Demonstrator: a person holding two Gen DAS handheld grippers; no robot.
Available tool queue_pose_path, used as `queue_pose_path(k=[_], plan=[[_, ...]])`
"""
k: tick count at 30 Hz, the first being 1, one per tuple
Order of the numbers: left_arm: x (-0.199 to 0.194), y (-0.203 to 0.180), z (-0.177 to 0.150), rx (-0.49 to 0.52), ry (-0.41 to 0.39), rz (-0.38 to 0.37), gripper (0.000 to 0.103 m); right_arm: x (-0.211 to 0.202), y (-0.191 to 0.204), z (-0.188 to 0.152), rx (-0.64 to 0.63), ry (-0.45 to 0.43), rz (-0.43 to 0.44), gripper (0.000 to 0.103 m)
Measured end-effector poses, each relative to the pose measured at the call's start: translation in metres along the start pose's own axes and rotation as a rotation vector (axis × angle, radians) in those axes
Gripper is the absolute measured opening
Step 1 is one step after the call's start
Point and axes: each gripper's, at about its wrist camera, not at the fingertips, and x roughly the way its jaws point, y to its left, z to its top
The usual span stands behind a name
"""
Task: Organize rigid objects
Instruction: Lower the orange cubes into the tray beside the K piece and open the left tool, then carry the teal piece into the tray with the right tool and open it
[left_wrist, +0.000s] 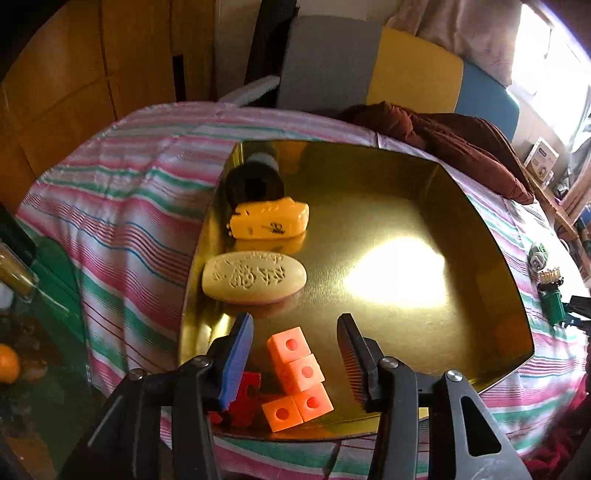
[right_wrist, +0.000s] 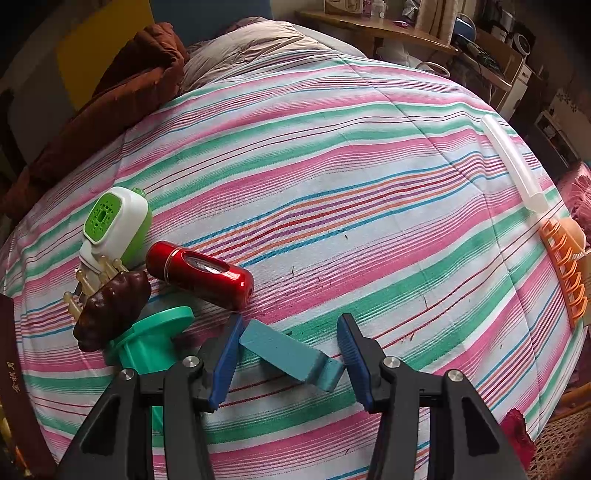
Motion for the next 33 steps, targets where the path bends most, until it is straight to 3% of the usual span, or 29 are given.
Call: queue_pose_path(k=[12,20,33], plan=[[-0.031,-0.014,-0.009,0.081,-0.089,0.047,0.048,-0.002,0.0,-0.001,-0.001,-0.008,-0.011,0.052],[-0.044,-0.015,-0.013,0.082,-0.125,0.047,0.048,-0.021,-0.011,-0.001,0.059,-0.103,-0.001,0.052],[-0.048,0.002,-0.022,0.05,-0.136,0.032,0.048,-0.064,0.017,0.0,-0.008,-0.225,0.075,0.052]])
